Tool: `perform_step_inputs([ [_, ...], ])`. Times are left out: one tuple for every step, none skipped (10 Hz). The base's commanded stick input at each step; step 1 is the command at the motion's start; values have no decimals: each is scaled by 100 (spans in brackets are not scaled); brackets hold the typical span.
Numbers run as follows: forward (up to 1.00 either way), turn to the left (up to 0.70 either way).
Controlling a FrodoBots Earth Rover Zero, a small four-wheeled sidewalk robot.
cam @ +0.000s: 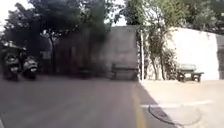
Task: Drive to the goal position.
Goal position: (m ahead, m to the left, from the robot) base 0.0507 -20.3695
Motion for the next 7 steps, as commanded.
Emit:
perform_step_inputs([
  [100,-34],
  [100,-34],
  [100,-34],
  [100,-34],
  [100,-34],
  [100,-34],
  [100,-34],
])
